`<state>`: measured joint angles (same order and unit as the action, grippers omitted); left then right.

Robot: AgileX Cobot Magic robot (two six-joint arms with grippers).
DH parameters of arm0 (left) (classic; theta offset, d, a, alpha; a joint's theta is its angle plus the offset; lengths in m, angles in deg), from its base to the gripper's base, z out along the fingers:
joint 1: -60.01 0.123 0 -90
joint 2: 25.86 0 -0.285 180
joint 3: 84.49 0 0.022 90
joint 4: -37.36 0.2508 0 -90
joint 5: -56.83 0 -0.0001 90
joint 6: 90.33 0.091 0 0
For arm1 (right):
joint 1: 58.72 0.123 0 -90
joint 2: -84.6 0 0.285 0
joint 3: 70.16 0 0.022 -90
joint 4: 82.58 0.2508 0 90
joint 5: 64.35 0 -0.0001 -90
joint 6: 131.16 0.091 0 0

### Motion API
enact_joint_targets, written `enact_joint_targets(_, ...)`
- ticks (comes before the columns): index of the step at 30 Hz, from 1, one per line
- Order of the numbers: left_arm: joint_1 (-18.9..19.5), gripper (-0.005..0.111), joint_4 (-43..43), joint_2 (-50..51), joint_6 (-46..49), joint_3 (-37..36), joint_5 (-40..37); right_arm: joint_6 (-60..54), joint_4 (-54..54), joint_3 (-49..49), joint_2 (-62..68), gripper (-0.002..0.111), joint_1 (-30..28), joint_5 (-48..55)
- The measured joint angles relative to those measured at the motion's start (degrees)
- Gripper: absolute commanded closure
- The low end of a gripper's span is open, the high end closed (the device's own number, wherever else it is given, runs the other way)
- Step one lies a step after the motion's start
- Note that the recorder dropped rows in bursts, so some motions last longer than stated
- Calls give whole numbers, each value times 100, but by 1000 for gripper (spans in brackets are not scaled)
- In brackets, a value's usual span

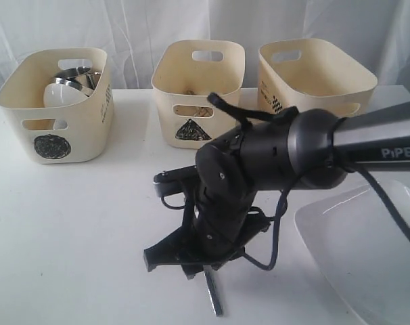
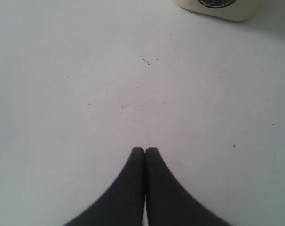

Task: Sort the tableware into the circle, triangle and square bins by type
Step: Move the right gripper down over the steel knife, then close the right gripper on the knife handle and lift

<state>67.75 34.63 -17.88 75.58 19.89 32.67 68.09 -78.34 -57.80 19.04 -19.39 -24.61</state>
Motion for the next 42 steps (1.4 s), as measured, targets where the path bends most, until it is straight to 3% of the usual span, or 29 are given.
enact_joint_targets(8, 0, 106, 0, 0, 0, 0, 0, -49, 67, -539, 118, 68, -531, 557)
enact_joint_targets(30, 0, 106, 0, 0, 0, 0, 0, -100, 364, -619, 783, 68, -542, 381)
enact_joint_targets(37, 0, 106, 0, 0, 0, 0, 0, -100, 276, -705, 936, 82, -542, 557)
enact_joint_targets(42, 0, 106, 0, 0, 0, 0, 0, -90, 116, -731, 985, 84, -554, 616)
